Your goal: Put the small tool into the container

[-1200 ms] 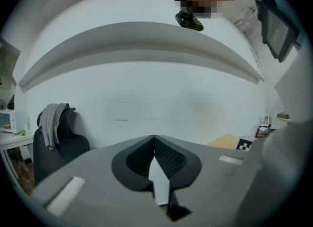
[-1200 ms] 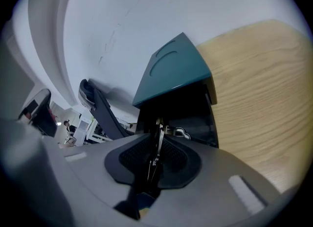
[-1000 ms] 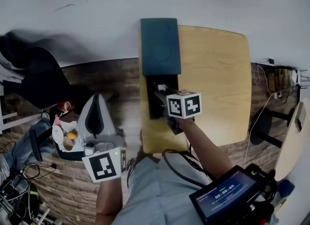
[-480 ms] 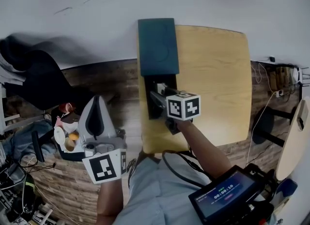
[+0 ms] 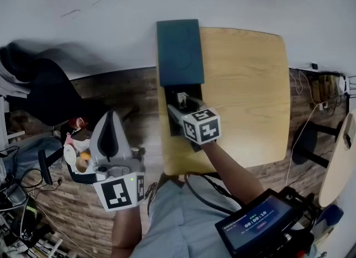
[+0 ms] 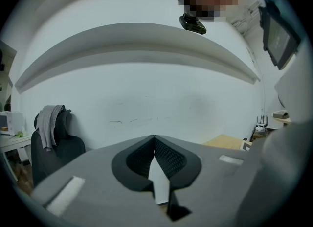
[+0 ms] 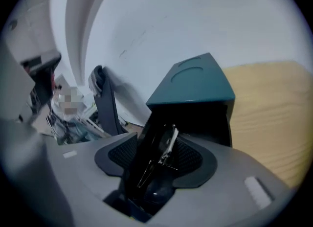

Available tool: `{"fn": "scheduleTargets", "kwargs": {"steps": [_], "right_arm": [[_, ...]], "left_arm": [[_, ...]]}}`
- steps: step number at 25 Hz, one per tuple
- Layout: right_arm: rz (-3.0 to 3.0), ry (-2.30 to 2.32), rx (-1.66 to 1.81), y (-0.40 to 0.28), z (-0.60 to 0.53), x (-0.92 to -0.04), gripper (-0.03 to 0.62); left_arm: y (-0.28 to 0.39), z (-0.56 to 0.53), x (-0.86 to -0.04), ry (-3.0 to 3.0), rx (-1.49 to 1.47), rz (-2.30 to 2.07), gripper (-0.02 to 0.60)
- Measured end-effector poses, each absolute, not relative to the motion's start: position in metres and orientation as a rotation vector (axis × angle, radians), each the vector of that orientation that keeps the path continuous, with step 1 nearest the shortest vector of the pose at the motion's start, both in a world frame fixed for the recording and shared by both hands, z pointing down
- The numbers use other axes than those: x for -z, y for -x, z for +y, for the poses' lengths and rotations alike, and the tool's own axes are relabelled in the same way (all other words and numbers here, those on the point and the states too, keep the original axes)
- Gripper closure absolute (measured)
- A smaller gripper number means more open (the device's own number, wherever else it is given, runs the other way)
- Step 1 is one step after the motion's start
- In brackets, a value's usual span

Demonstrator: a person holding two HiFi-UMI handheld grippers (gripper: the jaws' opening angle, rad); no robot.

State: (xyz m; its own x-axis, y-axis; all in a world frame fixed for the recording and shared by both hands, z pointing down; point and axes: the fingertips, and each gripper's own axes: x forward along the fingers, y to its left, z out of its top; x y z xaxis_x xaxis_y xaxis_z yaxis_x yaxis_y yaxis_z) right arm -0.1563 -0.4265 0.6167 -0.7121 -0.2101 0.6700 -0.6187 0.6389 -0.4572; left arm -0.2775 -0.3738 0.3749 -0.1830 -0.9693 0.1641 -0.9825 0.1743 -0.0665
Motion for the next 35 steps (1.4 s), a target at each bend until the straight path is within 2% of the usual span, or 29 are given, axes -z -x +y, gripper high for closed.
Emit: {"fn": "scheduleTargets", "kwargs": {"steps": [2, 5, 9, 12, 19, 26, 31, 35], "right_arm": [[-2.274, -0.648, -0.745, 0.158, -0.423, -0.617, 0.344], [-2.271, -0.644, -0.673, 0.160, -0.420, -0.615, 0.355], [-2.251, -0.654, -1.024, 0.152, -0.425, -0.612, 0.336], [-2.254, -0.679, -1.082, 0.148, -0.434, -0.602, 0.327], [-2.326, -0.741, -0.838, 0.144, -0.440, -0.570, 0.309], [-2.559, -0.831, -0.620, 0.141, -0.427, -0.470, 0.324], [-2.730, -0.910, -0.436, 0.135, -0.407, -0.377, 0.390], [-2.805, -1.035, -0.270, 0.116, -0.390, -0.322, 0.550]], "left_arm": [[0.276, -0.374, -0.374, -1.958, -0.248, -2.341, 0.570], [0.275, -0.374, -0.372, -1.966, -0.254, -2.344, 0.570], [0.274, -0.375, -0.372, -1.973, -0.250, -2.341, 0.570], [0.273, -0.377, -0.374, -1.980, -0.250, -2.334, 0.571], [0.263, -0.377, -0.363, -2.024, -0.225, -2.320, 0.571], [0.244, -0.369, -0.335, -2.126, -0.123, -2.307, 0.570], [0.226, -0.364, -0.297, -2.221, -0.018, -2.309, 0.570], [0.207, -0.356, -0.264, -2.292, 0.056, -2.309, 0.570]]}}
